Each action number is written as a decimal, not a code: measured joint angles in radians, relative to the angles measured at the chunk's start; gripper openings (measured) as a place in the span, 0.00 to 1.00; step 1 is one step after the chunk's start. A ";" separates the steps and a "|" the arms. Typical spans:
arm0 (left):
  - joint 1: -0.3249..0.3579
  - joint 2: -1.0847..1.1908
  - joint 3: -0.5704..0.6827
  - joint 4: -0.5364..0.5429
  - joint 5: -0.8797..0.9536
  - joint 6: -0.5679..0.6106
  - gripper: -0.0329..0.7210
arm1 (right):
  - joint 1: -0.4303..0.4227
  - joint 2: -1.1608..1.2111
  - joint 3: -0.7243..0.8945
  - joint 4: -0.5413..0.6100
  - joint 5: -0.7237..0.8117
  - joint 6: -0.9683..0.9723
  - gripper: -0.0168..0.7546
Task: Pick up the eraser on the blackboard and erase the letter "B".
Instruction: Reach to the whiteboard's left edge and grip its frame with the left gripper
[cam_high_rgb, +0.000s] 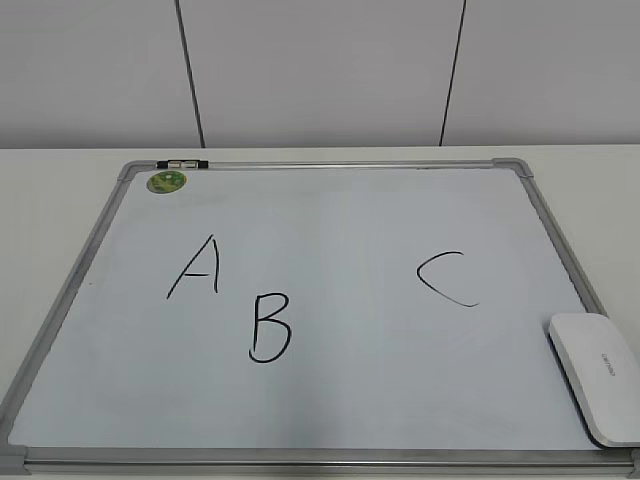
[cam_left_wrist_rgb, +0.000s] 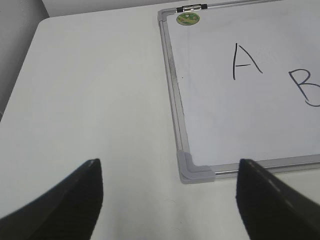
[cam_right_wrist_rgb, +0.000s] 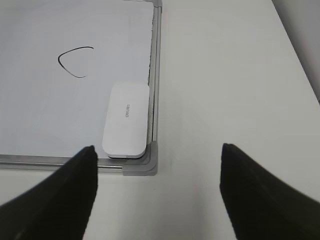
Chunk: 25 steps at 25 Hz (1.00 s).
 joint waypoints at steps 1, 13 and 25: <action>0.000 0.000 0.000 0.000 0.000 0.000 0.86 | 0.000 0.000 0.000 0.000 0.000 0.000 0.78; 0.000 0.000 0.000 0.000 0.000 0.000 0.85 | 0.000 0.000 0.000 0.000 0.000 0.000 0.78; 0.000 0.000 0.000 0.000 0.000 0.000 0.84 | 0.000 0.000 0.000 0.000 0.000 0.000 0.78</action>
